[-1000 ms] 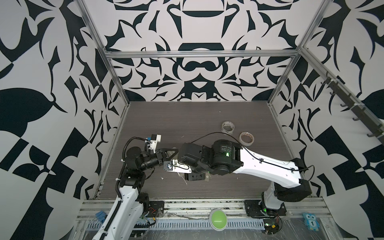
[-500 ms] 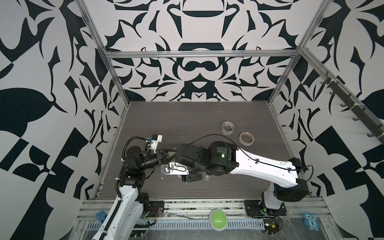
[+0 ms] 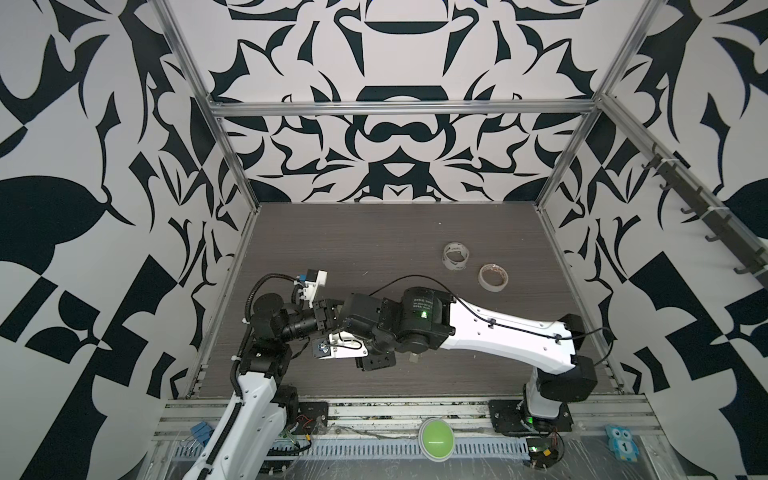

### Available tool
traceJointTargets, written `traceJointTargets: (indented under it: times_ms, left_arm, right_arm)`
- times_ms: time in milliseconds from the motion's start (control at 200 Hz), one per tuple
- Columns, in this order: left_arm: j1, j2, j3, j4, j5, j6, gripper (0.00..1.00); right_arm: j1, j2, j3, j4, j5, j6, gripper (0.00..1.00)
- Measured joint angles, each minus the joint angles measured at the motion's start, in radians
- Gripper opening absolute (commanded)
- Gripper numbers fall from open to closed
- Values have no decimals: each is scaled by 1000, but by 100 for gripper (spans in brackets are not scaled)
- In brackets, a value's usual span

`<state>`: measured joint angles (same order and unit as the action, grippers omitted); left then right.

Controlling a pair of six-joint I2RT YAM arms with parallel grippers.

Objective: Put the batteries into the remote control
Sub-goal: 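Push both batteries down with the right gripper fingertips while left holds remote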

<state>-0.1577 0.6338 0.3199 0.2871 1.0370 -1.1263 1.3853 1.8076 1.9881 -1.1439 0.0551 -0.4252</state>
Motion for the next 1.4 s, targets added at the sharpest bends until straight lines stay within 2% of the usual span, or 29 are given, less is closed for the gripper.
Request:
traceJointTargets:
  times_ms: [460, 1400]
  left_arm:
    - [-13, 2, 0, 0, 0, 0, 0]
    - [-16, 1, 0, 0, 0, 0, 0]
  right_arm:
    - [0, -2, -73, 8, 35, -1, 39]
    - [-5, -9, -85, 21, 72, -11, 27]
